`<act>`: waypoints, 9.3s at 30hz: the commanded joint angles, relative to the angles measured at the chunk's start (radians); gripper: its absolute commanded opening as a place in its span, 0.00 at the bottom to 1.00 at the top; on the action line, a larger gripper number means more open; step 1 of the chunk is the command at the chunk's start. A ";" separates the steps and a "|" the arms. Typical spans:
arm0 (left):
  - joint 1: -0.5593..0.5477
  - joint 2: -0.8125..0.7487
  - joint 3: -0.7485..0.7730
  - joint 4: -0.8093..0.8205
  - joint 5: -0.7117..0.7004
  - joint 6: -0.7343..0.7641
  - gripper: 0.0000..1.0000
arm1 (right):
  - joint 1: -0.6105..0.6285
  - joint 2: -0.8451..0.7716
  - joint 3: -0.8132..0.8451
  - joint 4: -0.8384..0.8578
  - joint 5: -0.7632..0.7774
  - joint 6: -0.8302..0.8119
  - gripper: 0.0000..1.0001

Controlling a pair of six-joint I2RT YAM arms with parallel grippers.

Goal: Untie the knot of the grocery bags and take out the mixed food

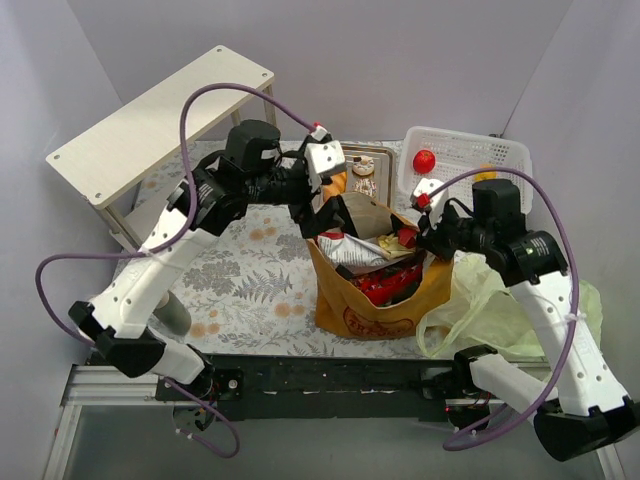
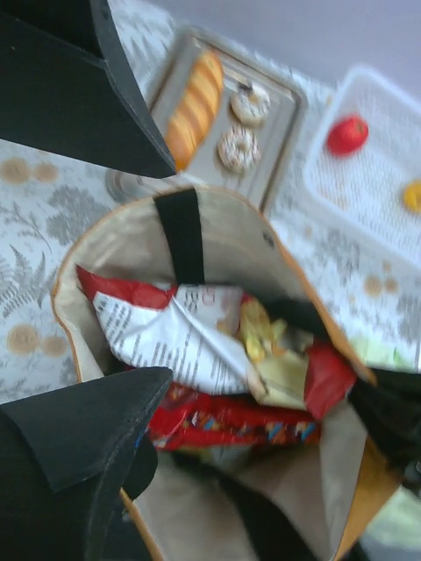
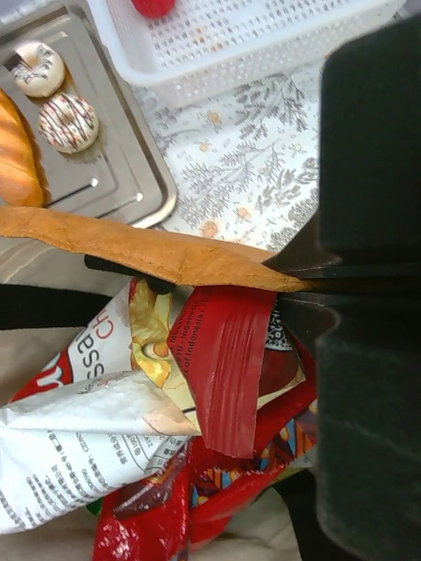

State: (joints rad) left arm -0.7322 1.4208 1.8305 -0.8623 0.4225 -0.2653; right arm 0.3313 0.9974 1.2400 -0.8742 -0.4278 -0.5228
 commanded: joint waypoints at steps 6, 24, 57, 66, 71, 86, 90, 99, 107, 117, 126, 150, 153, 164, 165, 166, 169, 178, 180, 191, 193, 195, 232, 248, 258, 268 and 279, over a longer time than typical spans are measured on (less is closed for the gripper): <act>0.002 0.124 0.004 -0.243 0.358 0.124 0.90 | 0.000 -0.161 -0.142 0.392 -0.029 0.026 0.01; -0.021 0.369 -0.020 -0.173 0.268 0.232 0.42 | -0.002 -0.158 -0.149 0.425 -0.012 0.021 0.01; 0.039 0.073 0.139 0.356 -0.410 0.433 0.00 | -0.035 -0.109 0.015 0.443 0.305 0.170 0.82; 0.301 0.081 0.090 0.713 -0.311 0.595 0.00 | -0.049 -0.109 -0.039 0.478 0.287 0.194 0.81; 0.454 0.240 0.345 0.769 -0.200 0.597 0.00 | -0.055 -0.109 -0.077 0.500 0.271 0.210 0.81; 0.833 0.457 0.354 0.919 0.358 0.889 0.00 | -0.110 -0.164 -0.169 0.498 0.265 0.211 0.80; 0.913 0.480 0.354 0.869 0.481 0.937 0.00 | -0.141 -0.178 -0.194 0.492 0.239 0.230 0.80; 0.961 0.357 0.123 0.668 0.663 1.210 0.00 | -0.213 -0.166 -0.211 0.488 0.173 0.287 0.79; 0.964 0.267 -0.025 0.663 0.622 1.266 0.71 | -0.229 -0.169 -0.200 0.460 0.156 0.284 0.79; 1.065 0.126 -0.135 0.802 0.504 0.973 0.92 | -0.242 -0.178 -0.211 0.440 0.123 0.291 0.79; 0.891 0.232 0.151 0.990 0.322 0.149 0.83 | -0.264 -0.135 -0.228 0.483 0.098 0.325 0.79; 0.804 0.510 0.290 0.999 -0.063 -0.400 0.00 | -0.394 -0.197 -0.356 0.432 0.081 0.356 0.78; 0.876 0.440 0.196 0.903 0.230 -0.416 0.00 | -0.403 -0.197 -0.379 0.448 0.078 0.363 0.78; 0.877 0.412 0.269 0.942 0.290 -0.561 0.01 | -0.406 -0.128 -0.396 0.503 0.052 0.397 0.78; 0.870 0.424 0.301 0.941 0.245 -0.563 0.01 | -0.406 -0.129 -0.398 0.504 0.050 0.400 0.77; 0.866 0.443 0.362 0.942 0.205 -0.563 0.01 | -0.408 -0.131 -0.398 0.509 0.032 0.400 0.77; 0.860 0.530 0.490 0.916 0.089 -0.569 0.00 | -0.408 -0.141 -0.399 0.530 -0.026 0.402 0.75; 0.752 0.707 0.608 0.829 0.137 -0.523 0.00 | -0.408 -0.148 -0.412 0.514 -0.009 0.402 0.75; 0.746 0.718 0.592 0.816 0.113 -0.526 0.00 | -0.406 -0.152 -0.412 0.508 -0.005 0.399 0.75; 0.746 0.548 0.328 0.622 0.278 -0.390 0.00 | -0.422 -0.183 -0.448 0.488 0.021 0.386 0.76; 0.746 0.506 0.236 0.585 0.347 -0.289 0.00 | -0.426 -0.180 -0.459 0.492 0.020 0.391 0.76; 0.746 0.445 0.173 0.577 0.395 -0.230 0.00 | -0.429 -0.174 -0.464 0.503 0.017 0.399 0.76; 0.948 0.177 -0.091 0.497 -0.228 -0.900 0.58 | -0.456 -0.171 -0.513 0.521 0.009 0.409 0.77; 0.947 0.575 0.265 0.663 0.105 -0.946 0.00 | -0.486 -0.209 -0.531 0.475 0.015 0.385 0.77; 0.964 0.402 0.223 0.724 0.040 -0.986 0.66 | -0.488 -0.151 -0.397 0.506 -0.002 0.346 0.76; 0.993 0.139 0.054 0.918 0.183 -0.831 0.82 | -0.488 -0.028 -0.182 0.563 -0.120 0.417 0.76; 0.558 0.317 0.153 0.610 0.656 -0.620 0.84 | -0.407 0.011 -0.033 0.538 -0.282 0.383 0.75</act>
State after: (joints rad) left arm -0.0689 1.6497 1.9980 -0.0139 0.9344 -1.0332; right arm -0.1169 1.0264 1.1275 -0.3447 -0.6182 -0.1081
